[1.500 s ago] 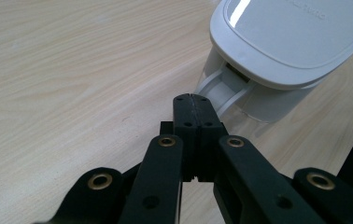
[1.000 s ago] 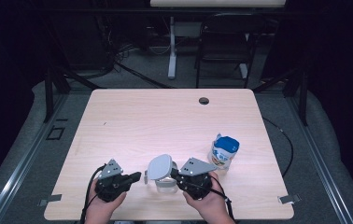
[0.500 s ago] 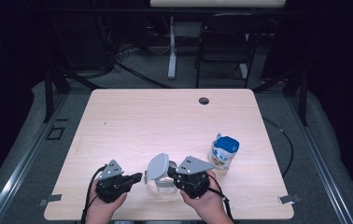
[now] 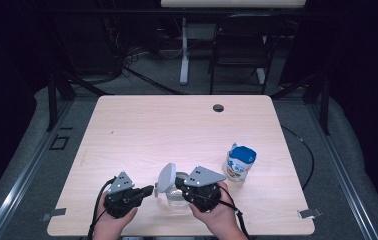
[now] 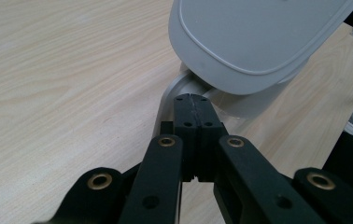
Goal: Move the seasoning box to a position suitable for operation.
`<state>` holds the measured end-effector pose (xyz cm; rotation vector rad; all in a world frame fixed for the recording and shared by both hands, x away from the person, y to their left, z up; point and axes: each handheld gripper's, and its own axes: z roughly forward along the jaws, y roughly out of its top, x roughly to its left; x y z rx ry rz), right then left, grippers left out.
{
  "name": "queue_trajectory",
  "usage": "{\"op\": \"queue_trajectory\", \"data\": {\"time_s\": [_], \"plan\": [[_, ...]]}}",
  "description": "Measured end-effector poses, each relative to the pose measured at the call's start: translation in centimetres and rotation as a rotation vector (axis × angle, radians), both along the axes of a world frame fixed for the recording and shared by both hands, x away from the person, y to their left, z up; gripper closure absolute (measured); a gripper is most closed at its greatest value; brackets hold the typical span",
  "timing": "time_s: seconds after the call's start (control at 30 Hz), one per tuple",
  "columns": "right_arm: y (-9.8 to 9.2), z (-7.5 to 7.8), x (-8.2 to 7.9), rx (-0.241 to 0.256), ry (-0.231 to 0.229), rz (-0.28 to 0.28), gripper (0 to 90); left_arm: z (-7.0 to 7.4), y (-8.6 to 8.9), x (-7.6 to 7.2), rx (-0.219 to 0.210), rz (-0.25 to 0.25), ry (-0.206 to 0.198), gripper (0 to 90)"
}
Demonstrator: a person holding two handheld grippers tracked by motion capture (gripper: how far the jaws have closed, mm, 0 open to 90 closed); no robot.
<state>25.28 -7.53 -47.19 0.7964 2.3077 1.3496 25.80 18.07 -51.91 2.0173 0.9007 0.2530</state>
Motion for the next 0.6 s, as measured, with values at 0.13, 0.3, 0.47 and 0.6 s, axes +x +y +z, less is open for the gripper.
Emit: {"op": "queue_trajectory", "data": {"time_s": [0.13,0.3,0.47,0.6], "plan": [[0.21,0.22,-0.08,-0.003,-0.006,0.003,88.8,-0.08,0.09,-0.04,-0.004,0.006,0.004,90.0],[0.36,0.34,-0.10,-0.004,-0.008,0.008,88.7,-0.36,0.14,-0.01,0.005,0.009,0.010,90.0],[0.41,0.46,-0.13,-0.011,-0.011,0.010,88.6,-0.62,0.22,0.04,0.005,0.011,0.018,90.0],[0.54,0.43,-0.17,-0.009,-0.012,0.010,88.5,-0.64,0.22,0.00,0.003,0.011,0.018,90.0]]}}
